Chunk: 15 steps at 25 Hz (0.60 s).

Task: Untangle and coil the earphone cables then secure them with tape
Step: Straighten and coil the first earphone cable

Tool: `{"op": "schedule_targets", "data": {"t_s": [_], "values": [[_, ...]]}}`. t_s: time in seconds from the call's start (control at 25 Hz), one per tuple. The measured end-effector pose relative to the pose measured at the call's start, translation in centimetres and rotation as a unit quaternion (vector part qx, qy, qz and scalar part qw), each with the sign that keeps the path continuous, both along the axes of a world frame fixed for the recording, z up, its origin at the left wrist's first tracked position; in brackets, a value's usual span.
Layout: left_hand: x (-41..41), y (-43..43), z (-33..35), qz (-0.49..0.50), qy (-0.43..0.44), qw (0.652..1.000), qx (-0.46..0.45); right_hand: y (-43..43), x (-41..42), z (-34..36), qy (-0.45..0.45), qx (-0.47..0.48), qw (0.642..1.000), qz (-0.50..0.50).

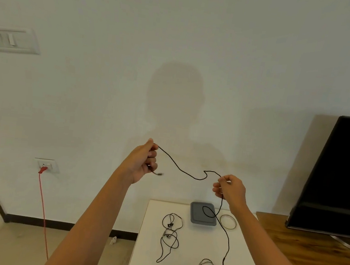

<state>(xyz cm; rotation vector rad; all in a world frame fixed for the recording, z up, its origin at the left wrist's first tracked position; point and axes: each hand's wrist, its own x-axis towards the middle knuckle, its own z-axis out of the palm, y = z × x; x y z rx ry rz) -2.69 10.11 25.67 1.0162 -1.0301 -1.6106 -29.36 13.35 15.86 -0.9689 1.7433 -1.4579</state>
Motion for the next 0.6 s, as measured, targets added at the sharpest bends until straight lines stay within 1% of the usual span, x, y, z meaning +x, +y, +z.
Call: {"op": "schedule_targets", "data": {"t_s": [0.04,0.12,0.16,0.2,0.24,0.28,0.32,0.36,0.4,0.44,0.52,0.6], "values": [[0.2,0.1,0.0,-0.003,-0.005,1.000,0.011,-0.2,-0.3,-0.6,0.023,0.027,0.999,-0.008],[0.1,0.5,0.2,-0.030,-0.045,0.998,0.014,-0.2,-0.3,-0.7,0.123,0.080,0.989,0.004],[-0.2,0.9,0.4,-0.053,-0.081,0.995,0.005,-0.2,0.1,-0.3,0.171,0.073,0.982,0.033],[-0.8,1.3,0.5,-0.081,-0.119,0.990,-0.008,-0.2,0.8,0.4,0.190,0.027,0.978,0.085],[-1.5,1.6,0.6,-0.112,-0.151,0.982,-0.022,0.0,1.9,1.5,0.179,-0.039,0.971,0.157],[-2.2,2.0,0.6,-0.139,-0.173,0.974,-0.035,0.2,3.2,2.7,0.155,-0.093,0.955,0.235],[-2.8,2.2,0.6,-0.159,-0.184,0.969,-0.045,0.4,4.3,3.9,0.133,-0.123,0.935,0.305],[-3.2,2.4,0.6,-0.169,-0.184,0.967,-0.052,0.5,5.1,4.6,0.116,-0.138,0.920,0.348],[-3.4,2.5,0.4,-0.171,-0.172,0.969,-0.050,0.5,5.5,5.1,0.097,-0.149,0.914,0.364],[-3.3,2.5,0.2,-0.169,-0.153,0.973,-0.043,0.4,5.5,5.5,0.083,-0.161,0.918,0.354],[-2.3,2.5,-0.3,-0.182,-0.122,0.975,-0.021,0.3,5.0,5.8,0.065,-0.179,0.935,0.299],[-1.4,2.8,-0.9,-0.218,-0.106,0.970,-0.005,0.0,4.1,5.6,0.096,-0.188,0.953,0.219]]}}
